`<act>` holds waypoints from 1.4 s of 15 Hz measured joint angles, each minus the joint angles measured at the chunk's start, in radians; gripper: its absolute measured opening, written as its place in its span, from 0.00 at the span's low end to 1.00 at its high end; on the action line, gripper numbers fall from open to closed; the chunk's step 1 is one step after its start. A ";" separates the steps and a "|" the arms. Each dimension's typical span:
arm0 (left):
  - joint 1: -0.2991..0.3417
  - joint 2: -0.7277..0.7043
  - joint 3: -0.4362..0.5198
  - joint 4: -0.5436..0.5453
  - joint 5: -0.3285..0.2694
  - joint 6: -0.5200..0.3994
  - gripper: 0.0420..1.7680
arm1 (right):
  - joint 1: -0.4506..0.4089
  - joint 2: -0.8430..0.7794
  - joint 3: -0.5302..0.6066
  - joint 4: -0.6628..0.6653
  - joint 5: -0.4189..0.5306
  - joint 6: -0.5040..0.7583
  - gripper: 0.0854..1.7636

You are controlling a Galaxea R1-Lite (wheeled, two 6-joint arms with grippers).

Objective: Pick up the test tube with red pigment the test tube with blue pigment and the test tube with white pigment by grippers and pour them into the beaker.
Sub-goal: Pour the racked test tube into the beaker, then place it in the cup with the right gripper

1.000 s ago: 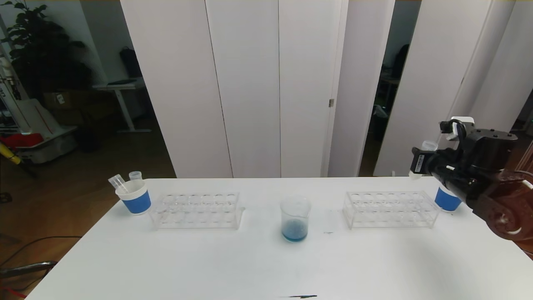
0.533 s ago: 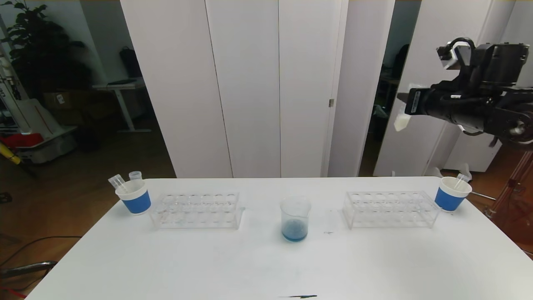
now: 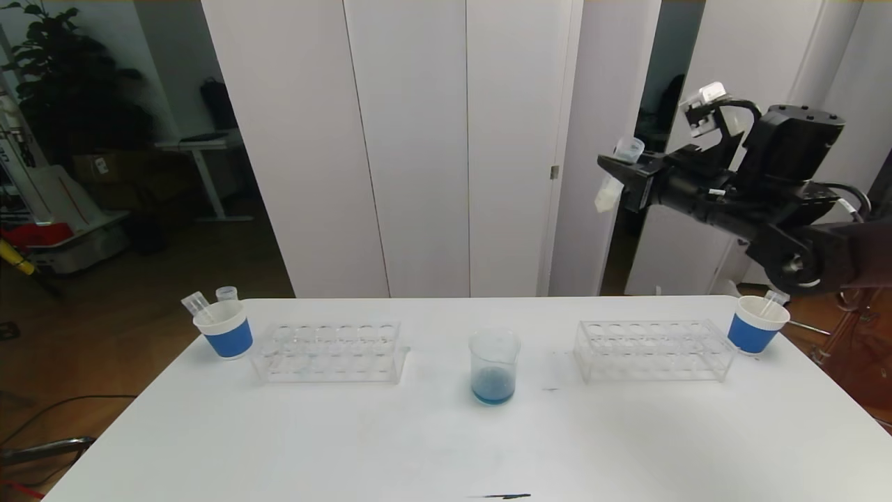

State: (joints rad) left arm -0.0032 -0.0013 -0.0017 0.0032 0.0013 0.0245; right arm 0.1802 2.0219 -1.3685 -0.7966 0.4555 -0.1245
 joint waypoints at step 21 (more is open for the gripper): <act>0.000 0.000 0.000 0.000 0.000 0.000 0.98 | 0.170 0.113 0.216 -0.241 0.243 -0.626 0.29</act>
State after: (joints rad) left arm -0.0032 -0.0013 -0.0017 0.0028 0.0013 0.0245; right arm 0.3502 2.1349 -1.1521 -1.0372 0.6981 -0.7509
